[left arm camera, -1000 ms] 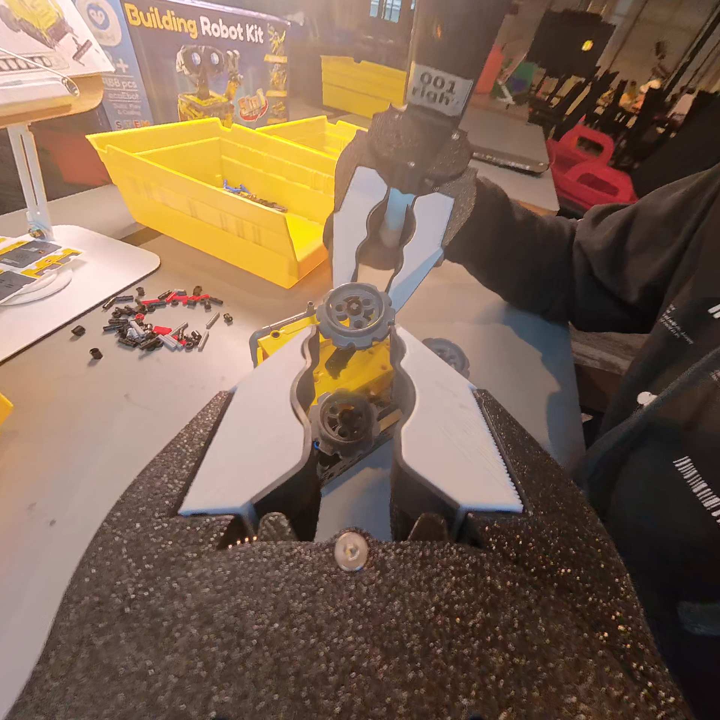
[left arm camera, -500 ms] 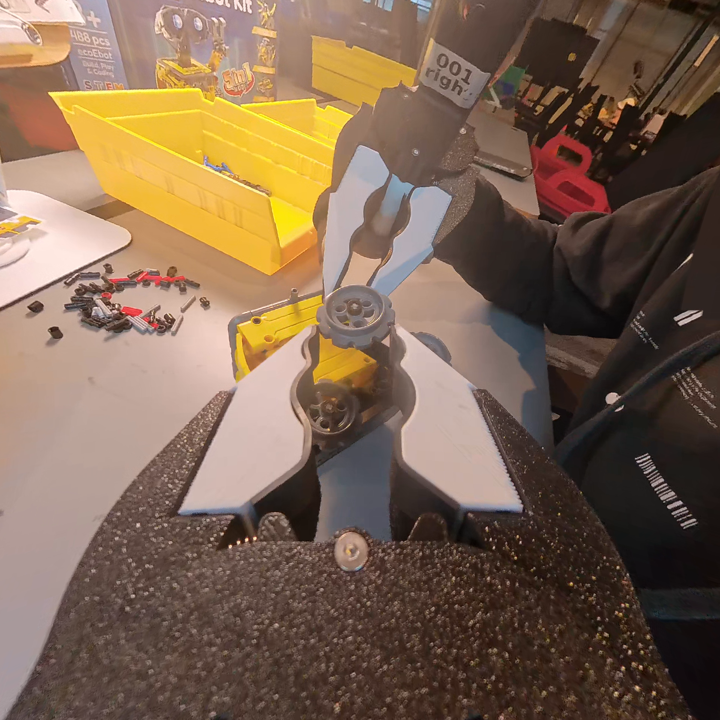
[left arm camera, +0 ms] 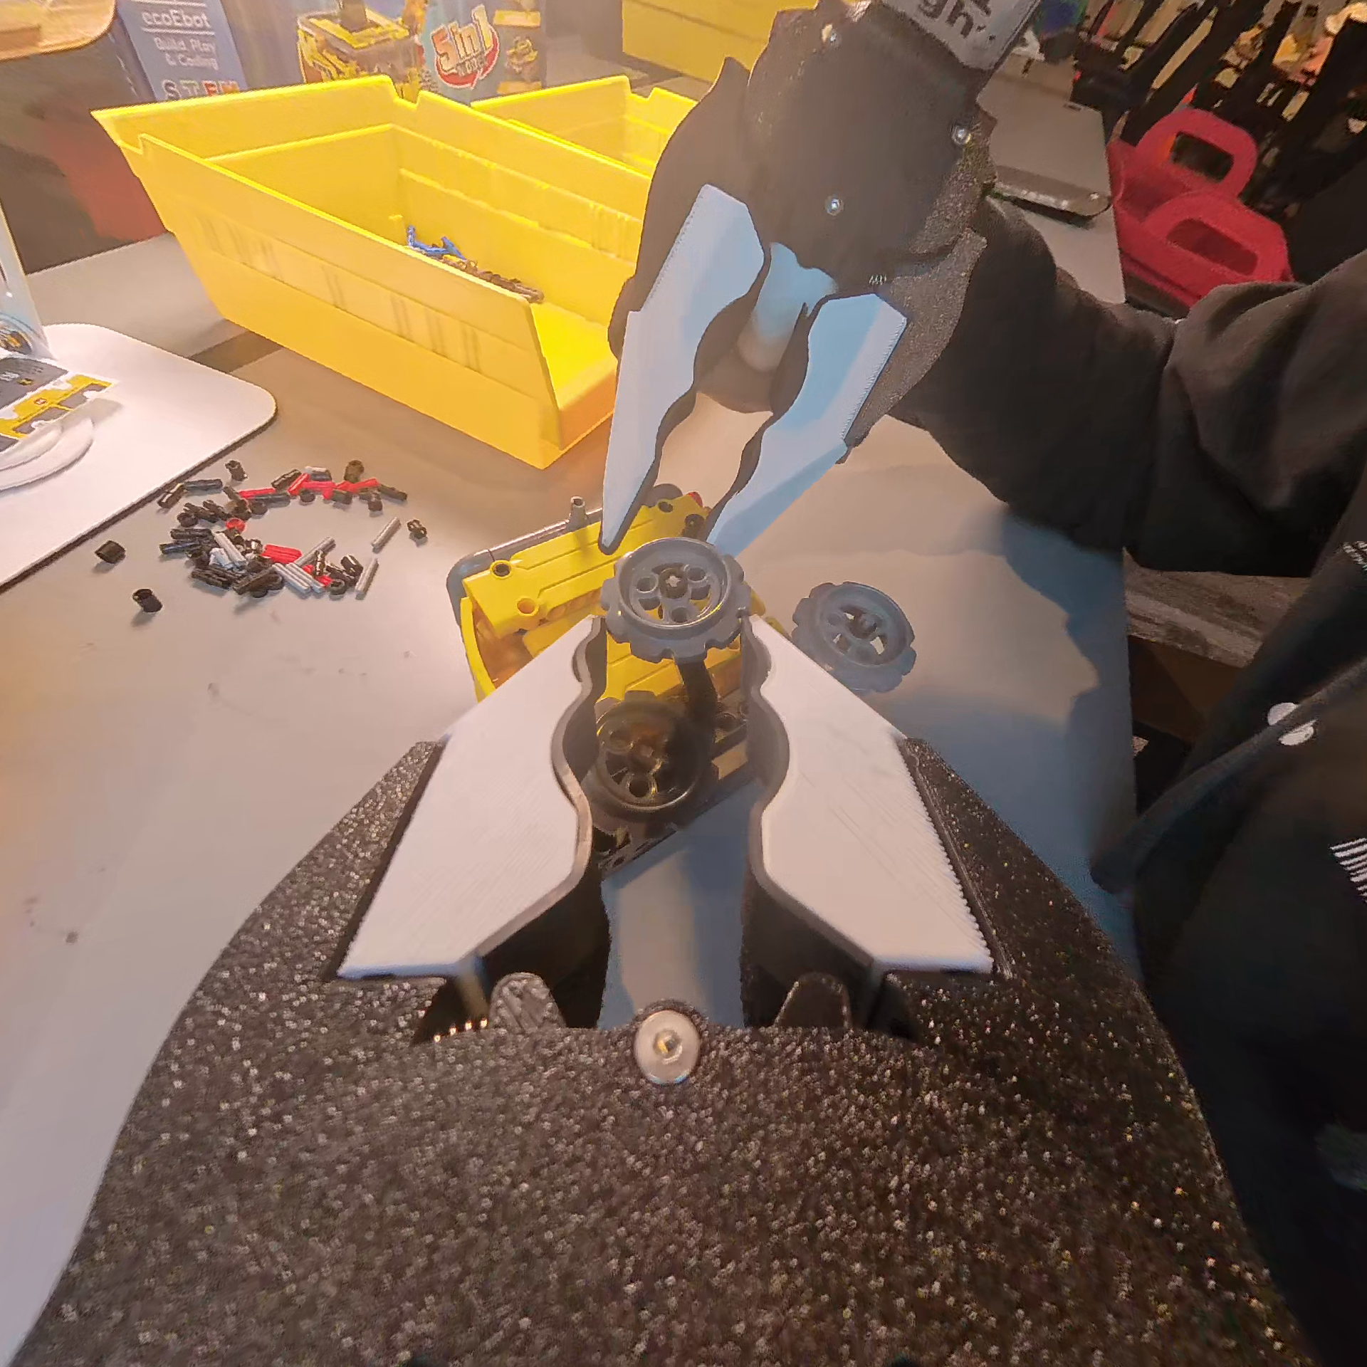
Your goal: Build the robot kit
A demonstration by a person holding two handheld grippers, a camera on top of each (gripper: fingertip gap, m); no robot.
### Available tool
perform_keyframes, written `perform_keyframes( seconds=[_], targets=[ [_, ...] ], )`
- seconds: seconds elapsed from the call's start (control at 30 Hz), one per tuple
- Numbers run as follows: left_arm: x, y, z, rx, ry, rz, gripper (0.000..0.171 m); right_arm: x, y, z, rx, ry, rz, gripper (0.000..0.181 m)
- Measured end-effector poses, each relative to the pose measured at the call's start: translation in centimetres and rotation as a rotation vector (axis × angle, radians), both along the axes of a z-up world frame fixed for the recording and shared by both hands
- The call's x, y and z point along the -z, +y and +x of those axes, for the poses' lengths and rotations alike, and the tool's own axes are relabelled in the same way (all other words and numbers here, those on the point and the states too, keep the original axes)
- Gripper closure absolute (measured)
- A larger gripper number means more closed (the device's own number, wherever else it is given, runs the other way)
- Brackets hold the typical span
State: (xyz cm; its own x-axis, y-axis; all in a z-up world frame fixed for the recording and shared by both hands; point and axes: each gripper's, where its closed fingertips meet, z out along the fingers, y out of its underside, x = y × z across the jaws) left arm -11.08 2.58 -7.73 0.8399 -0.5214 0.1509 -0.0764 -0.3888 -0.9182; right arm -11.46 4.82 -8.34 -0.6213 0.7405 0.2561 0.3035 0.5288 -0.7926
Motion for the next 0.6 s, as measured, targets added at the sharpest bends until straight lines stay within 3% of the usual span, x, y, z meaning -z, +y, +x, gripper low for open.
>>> perform_keyframes(
  seconds=[0.17, 0.6],
  targets=[
    [0.2, 0.5, 0.0, -0.019, 0.035, 0.007, 0.138, 0.4, 0.7, 0.0, 0.023, 0.003, 0.078, 0.161],
    [0.4, 0.6, 0.0, -0.031, 0.090, 0.033, 0.138, 0.6, 0.2, 0.3, 0.002, -0.013, 0.062, 0.161]
  ],
)
